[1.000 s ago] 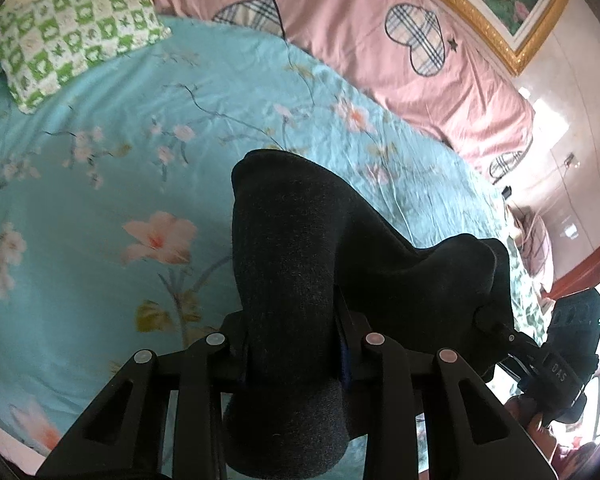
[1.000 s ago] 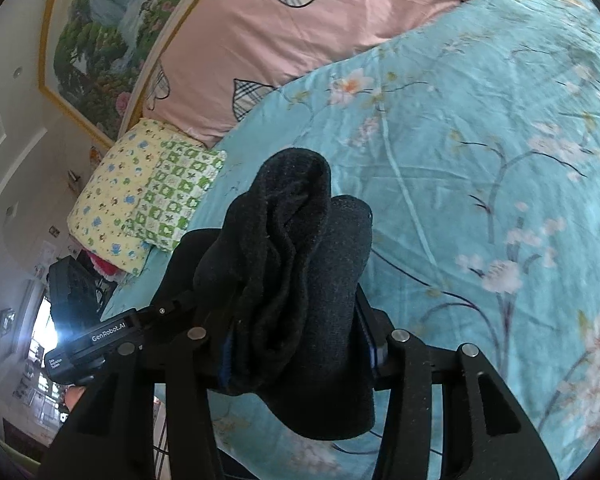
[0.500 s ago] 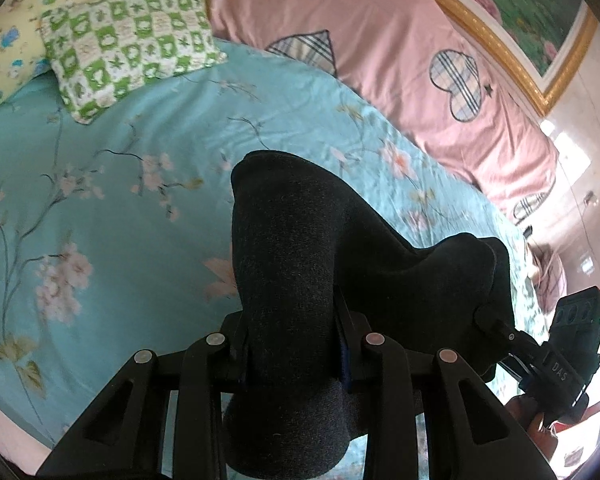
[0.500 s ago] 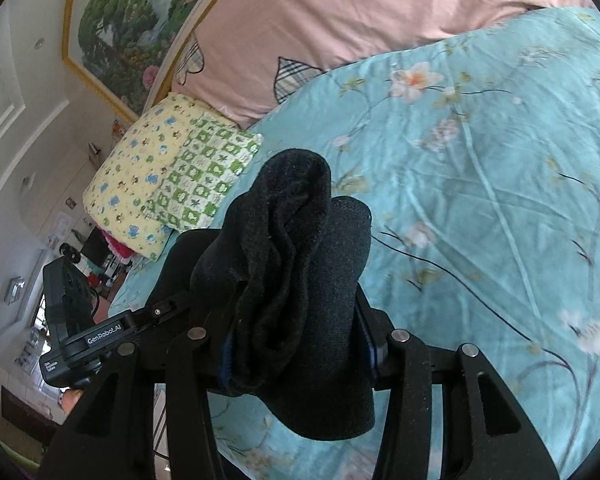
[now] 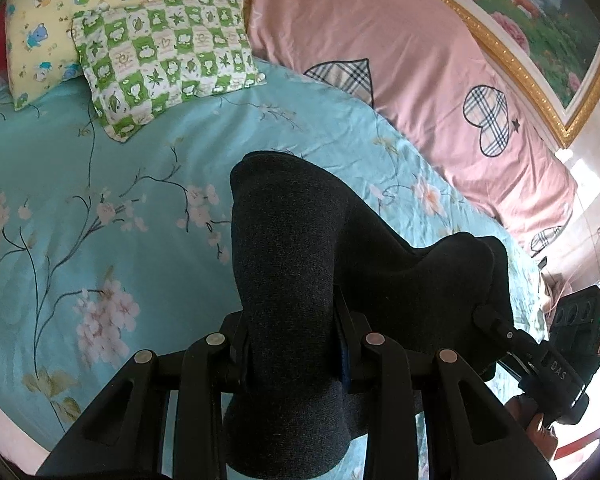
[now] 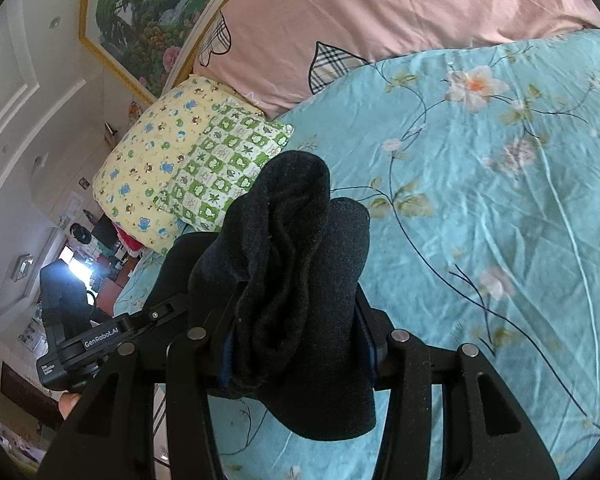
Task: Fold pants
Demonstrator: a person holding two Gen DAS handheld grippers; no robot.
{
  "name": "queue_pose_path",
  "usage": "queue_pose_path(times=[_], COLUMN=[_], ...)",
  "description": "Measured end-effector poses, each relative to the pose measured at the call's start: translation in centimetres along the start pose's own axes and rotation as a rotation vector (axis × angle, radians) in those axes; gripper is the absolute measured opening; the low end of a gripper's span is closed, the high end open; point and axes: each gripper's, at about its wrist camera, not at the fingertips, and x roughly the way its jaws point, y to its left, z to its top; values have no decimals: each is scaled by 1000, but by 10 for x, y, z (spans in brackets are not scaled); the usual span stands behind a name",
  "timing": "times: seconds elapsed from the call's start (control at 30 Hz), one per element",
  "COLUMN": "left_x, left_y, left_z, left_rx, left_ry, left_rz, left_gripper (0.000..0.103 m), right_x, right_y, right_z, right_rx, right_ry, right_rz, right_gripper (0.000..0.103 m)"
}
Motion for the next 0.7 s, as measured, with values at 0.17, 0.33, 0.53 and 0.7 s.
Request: queue_pose_path(times=[0.17, 0.33, 0.53, 0.7], left_x=[7, 20, 39, 56], left_y=[6, 9, 13, 21], left_z=[9, 19, 36, 44], left_rx=[-9, -5, -7, -18], left_ry=[-3, -11, -25, -12], left_rz=[12, 34, 56, 66], left_gripper=[31, 31, 31, 31], right_x=[13, 28, 52, 72], right_y=[0, -2, -10, -15], right_z=[8, 16, 29, 38], right_rx=[-10, -15, -23, -28], right_ry=[11, 21, 5, 12], right_rz=[4, 5, 13, 7], right_gripper=[49, 49, 49, 49])
